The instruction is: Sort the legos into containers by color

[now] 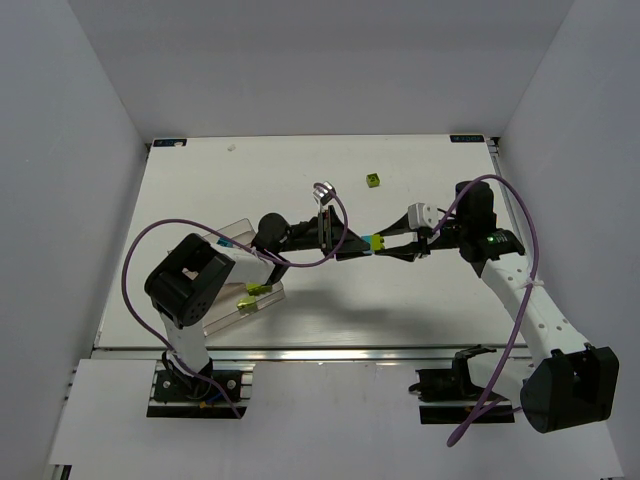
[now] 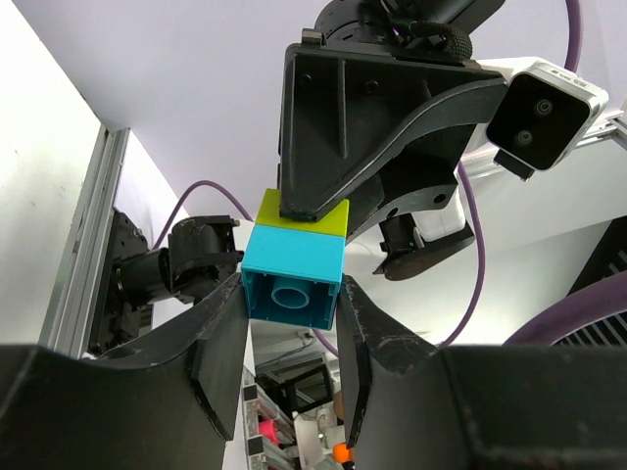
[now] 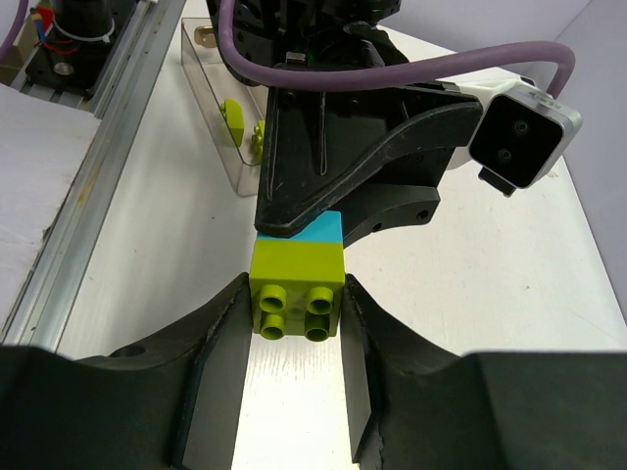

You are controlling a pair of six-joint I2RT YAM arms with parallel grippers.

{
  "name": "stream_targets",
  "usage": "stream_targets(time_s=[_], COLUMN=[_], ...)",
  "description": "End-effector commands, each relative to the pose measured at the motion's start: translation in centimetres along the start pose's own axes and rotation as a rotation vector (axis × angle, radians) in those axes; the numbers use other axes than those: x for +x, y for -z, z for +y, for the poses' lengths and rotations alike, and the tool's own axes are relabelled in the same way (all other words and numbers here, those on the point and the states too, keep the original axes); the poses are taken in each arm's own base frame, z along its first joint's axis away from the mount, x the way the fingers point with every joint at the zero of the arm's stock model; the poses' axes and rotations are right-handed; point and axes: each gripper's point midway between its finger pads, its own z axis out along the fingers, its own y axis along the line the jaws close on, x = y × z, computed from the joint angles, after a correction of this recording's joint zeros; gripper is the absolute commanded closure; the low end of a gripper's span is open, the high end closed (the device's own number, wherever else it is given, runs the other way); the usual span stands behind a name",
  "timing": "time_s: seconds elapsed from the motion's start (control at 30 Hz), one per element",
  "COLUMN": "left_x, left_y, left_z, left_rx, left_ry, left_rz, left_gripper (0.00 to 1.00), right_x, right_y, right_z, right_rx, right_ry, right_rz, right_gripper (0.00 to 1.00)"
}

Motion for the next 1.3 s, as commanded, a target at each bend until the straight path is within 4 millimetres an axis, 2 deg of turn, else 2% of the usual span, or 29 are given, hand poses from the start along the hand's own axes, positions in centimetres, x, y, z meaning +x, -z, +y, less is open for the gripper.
stream_targets(time_s=[0.0,0.03,0.13,0.17,0.2,0.27,0.57,0.7,0.8,0.83,0.9,0.93,0.97,1.0,1.03,1.07,1.17,1.2,1.23,1.27], left_x=[0.2,0.2,0.2,0.3,0.3,0.4,-1.0,-1.5,-1.9,-2.2,-3.2,-2.8,-5.4,-4.6,-5.3,-6.3,-5.8,-5.3,-5.0,-5.4], left_y=[0.4,0.4,0.4,0.5,0.5,0.5,3.6,4.1,4.6,5.0,5.5,6.1,6.2,8.7,10.0,11.3,15.5,17.6,18.6,20.8], left_z=[-3.3,-3.5,-3.5,-3.5,-3.6,-3.6,-3.0,-3.1,-3.1,-3.8,-3.5,-2.4,-3.2,0.6,0.8,0.2,0.1,0.9,1.1,1.4], left_rx=[0.110,0.114,0.114,0.114,0.114,0.110,0.036,0.017,-0.009,-0.020,-0.091,-0.224,-0.316,-0.569,-0.695,-0.794,-1.020,-1.132,-1.187,-1.289], left_ry=[-0.145,-0.150,-0.148,-0.147,-0.151,-0.150,-0.168,-0.183,-0.191,-0.209,-0.311,-0.226,-0.307,-0.307,-0.328,-0.373,-0.351,-0.334,-0.331,-0.342], left_rz=[-0.004,-0.004,-0.003,0.000,0.001,0.004,-0.060,-0.068,-0.070,-0.075,-0.090,-0.087,-0.166,-0.127,-0.155,-0.218,-0.234,-0.242,-0.244,-0.285], left_gripper=[1.00,1.00,1.00,1.00,1.00,1.00,1.00,1.00,1.00,1.00,1.00,1.00,1.00,1.00,1.00,1.00,1.00,1.00,1.00,1.00], right_x=[-1.3,-1.3,-1.2,-1.2,-1.3,-1.2,-1.3,-1.2,-0.9,-0.7,-0.3,-0.3,0.4,0.4,-0.1,0.1,0.3,0.3,0.3,0.4], right_y=[0.0,0.0,0.0,0.0,0.1,0.2,1.2,1.4,1.6,1.7,1.9,2.0,2.1,2.2,2.3,2.4,2.6,2.6,2.7,2.7], right_z=[-0.4,-0.6,-0.7,-0.9,-0.9,-1.2,-1.9,-2.1,-2.6,-3.0,-3.6,-3.9,-3.6,-3.9,-4.2,-4.4,-4.5,-4.5,-4.5,-4.6], right_rx=[-0.003,0.000,0.007,0.014,0.018,0.030,0.056,0.064,0.098,0.129,0.180,0.208,0.222,0.249,0.267,0.292,0.322,0.329,0.336,0.343], right_ry=[0.036,0.042,0.032,0.032,0.030,0.019,0.015,0.011,0.001,-0.002,-0.039,-0.050,-0.088,-0.108,-0.087,-0.105,-0.136,-0.137,-0.143,-0.145], right_rz=[-0.018,-0.020,-0.016,-0.014,-0.015,-0.009,-0.019,-0.015,0.004,0.021,0.032,0.042,0.050,0.046,0.036,0.041,0.047,0.049,0.055,0.058], right_gripper=[0.64,0.66,0.80,0.95,1.00,1.00,1.00,1.00,1.00,1.00,1.00,1.00,1.00,1.00,1.00,1.00,1.00,1.00,1.00,1.00])
